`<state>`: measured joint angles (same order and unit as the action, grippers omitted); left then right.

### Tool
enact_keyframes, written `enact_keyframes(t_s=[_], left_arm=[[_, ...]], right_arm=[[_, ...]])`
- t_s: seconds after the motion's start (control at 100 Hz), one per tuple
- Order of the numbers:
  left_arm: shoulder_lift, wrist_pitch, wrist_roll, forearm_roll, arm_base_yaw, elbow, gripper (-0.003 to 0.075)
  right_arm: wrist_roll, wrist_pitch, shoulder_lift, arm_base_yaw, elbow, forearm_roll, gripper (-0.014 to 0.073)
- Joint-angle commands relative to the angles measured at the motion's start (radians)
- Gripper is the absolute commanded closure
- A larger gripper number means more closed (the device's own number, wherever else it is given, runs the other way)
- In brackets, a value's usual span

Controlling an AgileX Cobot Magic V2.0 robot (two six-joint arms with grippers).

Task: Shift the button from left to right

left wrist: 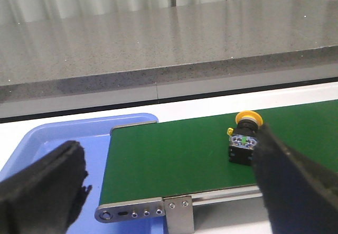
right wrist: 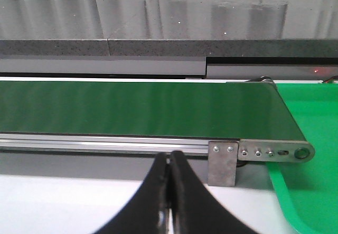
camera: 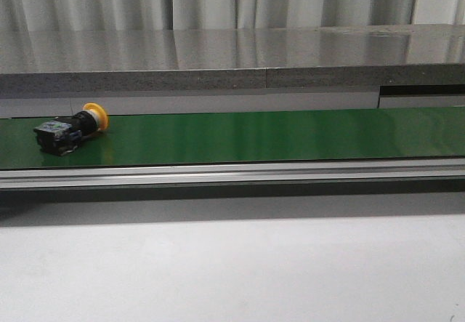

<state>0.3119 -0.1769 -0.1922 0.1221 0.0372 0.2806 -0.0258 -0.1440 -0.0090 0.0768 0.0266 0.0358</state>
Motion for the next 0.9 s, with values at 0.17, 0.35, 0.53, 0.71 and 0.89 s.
enact_keyframes(t_s=[0.17,0.35,0.53,0.71,0.89], left_arm=[[0.005,0.095,0.002,0.001,0.007,0.027,0.0694],[0.005,0.095,0.002,-0.001,0.007,0.027,0.0739],[0.005,0.095,0.002,-0.001,0.007,0.027,0.0739],[0.005,0.095,0.002,-0.001,0.007,0.027,0.0739],[0.005,0.095,0.002,-0.001,0.007,0.027,0.0739]], right_arm=[[0.005,0.087,-0.015,0.0,-0.018,-0.01,0.0662],[0.005,0.087,-0.015,0.0,-0.018,-0.01,0.0662],[0.005,0.087,-0.015,0.0,-0.018,-0.01,0.0662],[0.005,0.107,-0.015,0.0,-0.018,-0.01,0.0662],[0.005,0.114,-0.015,0.0,-0.018,-0.01,0.0662]])
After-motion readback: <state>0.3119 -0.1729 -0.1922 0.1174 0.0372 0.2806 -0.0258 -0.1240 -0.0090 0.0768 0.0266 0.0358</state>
